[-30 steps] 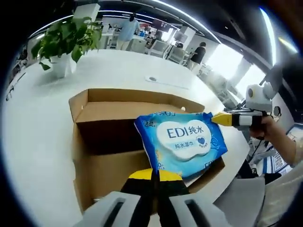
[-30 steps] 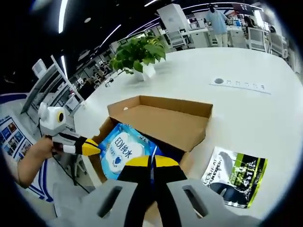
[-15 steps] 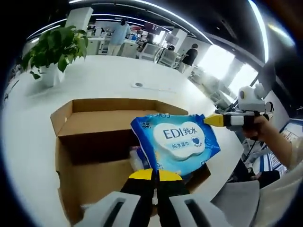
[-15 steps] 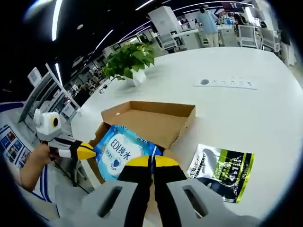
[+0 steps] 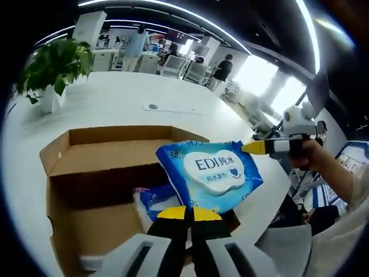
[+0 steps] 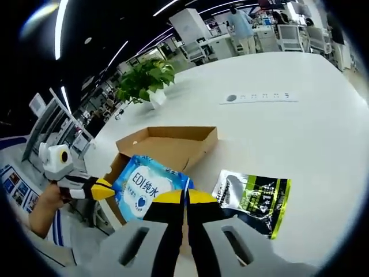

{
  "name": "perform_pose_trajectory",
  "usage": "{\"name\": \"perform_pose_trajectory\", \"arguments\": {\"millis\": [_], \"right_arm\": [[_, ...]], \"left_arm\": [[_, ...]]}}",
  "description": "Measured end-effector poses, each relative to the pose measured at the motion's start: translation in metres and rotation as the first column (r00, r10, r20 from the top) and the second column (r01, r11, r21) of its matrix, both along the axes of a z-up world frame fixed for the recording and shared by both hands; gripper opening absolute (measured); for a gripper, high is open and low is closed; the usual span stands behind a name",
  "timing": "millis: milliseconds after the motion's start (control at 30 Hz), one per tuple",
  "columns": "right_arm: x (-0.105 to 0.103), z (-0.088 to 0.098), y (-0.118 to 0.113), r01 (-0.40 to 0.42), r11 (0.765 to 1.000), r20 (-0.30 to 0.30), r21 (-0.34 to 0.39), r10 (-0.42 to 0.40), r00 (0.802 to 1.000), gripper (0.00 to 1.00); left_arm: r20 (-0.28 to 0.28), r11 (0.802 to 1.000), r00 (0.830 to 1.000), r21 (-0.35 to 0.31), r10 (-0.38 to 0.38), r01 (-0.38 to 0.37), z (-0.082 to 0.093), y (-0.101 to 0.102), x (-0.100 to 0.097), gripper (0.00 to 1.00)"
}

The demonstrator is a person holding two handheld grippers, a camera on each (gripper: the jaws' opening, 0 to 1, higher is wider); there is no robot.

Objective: Operate the shoe box by opening the lid, removing the specified soft item, and placing it in the target area until the item is outside and the box remains undamaged.

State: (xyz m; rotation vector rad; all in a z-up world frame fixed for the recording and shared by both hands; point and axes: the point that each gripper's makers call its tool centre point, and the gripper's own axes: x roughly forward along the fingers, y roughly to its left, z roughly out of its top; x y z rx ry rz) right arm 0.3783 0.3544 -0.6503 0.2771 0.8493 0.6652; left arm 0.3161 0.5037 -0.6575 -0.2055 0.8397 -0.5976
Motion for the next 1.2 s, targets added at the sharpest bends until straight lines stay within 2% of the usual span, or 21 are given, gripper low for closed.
{"name": "perform_pose_trajectory", "arguments": {"millis": [233, 433, 833, 967, 1200], "right_arm": [[0.002, -0.001, -0.024, 0.031, 1.000, -0.011, -0.001, -0.031, 0.999, 0.00], [0.004, 0.000, -0.041, 0.062, 0.998, -0.027, 0.014, -0.061, 0.998, 0.00], [0.006, -0.004, -0.081, 0.095, 0.995, -0.034, -0.023, -0.095, 0.995, 0.00], [0.006, -0.005, -0.090, 0.126, 0.992, -0.049, 0.008, -0.125, 0.991, 0.00], [0.008, -0.009, -0.101, 0.145, 0.989, -0.053, 0.001, -0.144, 0.988, 0.00]], "left_arm": [[0.016, 1.000, 1.000, -0.013, -0.022, 0.022, 0.003, -0.018, 0.003, 0.00], [0.033, 0.997, 0.997, -0.001, -0.071, 0.072, 0.003, -0.040, 0.002, 0.00], [0.045, 0.988, 0.988, -0.013, -0.151, 0.151, 0.005, -0.083, -0.001, 0.00], [0.039, 0.984, 0.983, -0.002, -0.177, 0.178, 0.000, -0.094, 0.000, 0.00], [0.024, 0.981, 0.981, -0.008, -0.191, 0.191, -0.007, -0.106, 0.006, 0.00]]}}
